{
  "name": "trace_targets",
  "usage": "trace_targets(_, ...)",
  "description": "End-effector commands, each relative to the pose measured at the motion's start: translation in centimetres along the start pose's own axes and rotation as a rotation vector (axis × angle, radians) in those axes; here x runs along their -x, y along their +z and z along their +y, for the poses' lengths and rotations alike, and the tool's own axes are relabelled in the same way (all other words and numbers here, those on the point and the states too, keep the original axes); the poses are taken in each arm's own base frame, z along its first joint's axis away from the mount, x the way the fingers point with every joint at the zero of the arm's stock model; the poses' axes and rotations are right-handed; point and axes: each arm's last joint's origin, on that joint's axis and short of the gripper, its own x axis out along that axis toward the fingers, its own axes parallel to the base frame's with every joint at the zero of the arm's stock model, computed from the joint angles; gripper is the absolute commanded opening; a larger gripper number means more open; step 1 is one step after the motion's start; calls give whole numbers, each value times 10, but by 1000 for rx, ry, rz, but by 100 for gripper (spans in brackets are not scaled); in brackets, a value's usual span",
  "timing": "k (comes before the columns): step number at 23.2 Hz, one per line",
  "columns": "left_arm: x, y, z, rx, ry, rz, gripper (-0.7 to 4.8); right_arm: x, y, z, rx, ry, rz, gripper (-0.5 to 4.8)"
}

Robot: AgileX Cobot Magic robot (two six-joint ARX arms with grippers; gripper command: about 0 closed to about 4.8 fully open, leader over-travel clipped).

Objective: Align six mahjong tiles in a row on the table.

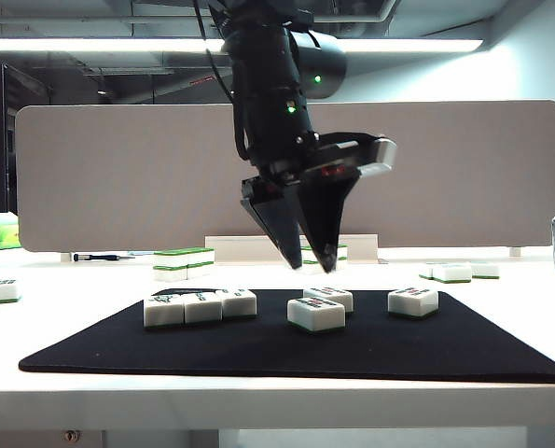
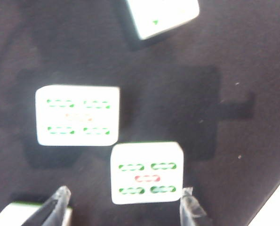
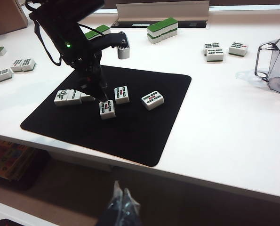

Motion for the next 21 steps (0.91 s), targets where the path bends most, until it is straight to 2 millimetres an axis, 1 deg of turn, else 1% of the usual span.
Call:
trace_targets(1,-10,1,-5,-7,-7,32,306,3,-1,1,13,1,-26,-1)
trace_targets(8,-32,0,-3,-1,-25,83,304,3,-1,1,13,1,-26,-1)
trace_targets(10,-36,-1,-3,0,-29,95,276,3,-1,1,13,1,-26,-1)
trace_targets(12,-38,0,-4,-8,-3,104,188,3,-1,1,13,0,-26,-1)
trace_targets(13,-38,1,-4,-9,9,103,177,3,-1,1,13,0,-26,-1)
trace_targets(15,-37,1,-2,-9,40,111,177,3,-1,1,13,-3,-26,-1)
trace_targets(18,-36,0,3,-47,201,164,177,2,-1,1,13,-4,-26,-1)
trace_targets(21,-36,-1,7,-100,225,175,177,3,-1,1,13,-3,-26,-1)
